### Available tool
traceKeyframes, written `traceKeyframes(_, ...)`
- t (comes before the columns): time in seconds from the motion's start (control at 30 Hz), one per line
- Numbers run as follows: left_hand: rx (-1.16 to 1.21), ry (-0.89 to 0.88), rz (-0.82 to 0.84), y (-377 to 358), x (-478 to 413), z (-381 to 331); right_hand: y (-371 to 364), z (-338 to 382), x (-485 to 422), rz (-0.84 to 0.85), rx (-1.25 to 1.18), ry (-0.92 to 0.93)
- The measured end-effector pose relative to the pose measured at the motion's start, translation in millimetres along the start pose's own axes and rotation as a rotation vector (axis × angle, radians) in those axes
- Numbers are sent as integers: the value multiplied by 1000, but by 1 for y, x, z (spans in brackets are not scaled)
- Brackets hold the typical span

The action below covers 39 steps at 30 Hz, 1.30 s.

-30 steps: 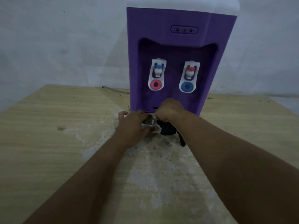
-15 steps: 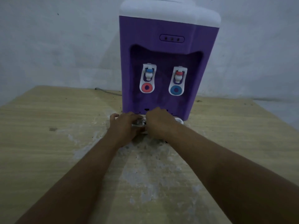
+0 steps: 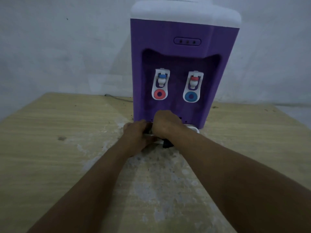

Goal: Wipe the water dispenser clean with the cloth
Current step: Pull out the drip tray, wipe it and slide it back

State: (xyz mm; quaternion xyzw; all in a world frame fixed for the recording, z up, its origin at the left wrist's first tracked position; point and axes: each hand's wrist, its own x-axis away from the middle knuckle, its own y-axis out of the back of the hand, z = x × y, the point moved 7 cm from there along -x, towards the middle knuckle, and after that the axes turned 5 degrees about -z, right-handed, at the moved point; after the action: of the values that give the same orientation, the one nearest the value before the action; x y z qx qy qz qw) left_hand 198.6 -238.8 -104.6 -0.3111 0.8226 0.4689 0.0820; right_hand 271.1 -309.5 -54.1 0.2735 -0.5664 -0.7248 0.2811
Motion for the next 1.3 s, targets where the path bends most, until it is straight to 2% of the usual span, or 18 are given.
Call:
traceKeyframes(0.1, -54, -69, 42, -3, -1, -2, 1, -1, 2, -77, 36, 19)
traceKeyframes(0.33, -80, -48, 41, -6, 0, 1, -4, -26, 19, -198, 173, 225)
traceKeyframes(0.6, -114, -62, 99, -15, -3, 1, 3, -26, 16, -56, 263, 396)
traceKeyframes(0.77, -103, -76, 120, -18, -1, -2, 0, -26, -2, -10, 209, 310)
traceKeyframes(0.93, -87, -79, 86, -15, 0, -3, 2, -33, -6, -91, 109, 121)
traceKeyframes(1.07, -121, -51, 80, -13, 3, -5, 4, -49, -9, -37, -46, -49)
traceKeyframes(1.2, -163, -47, 66, -14, 0, -1, 2, -30, 3, -87, 291, 83)
traceKeyframes(1.3, -185, -37, 78, -16, 1, 0, 2, -23, 10, -18, 349, 208)
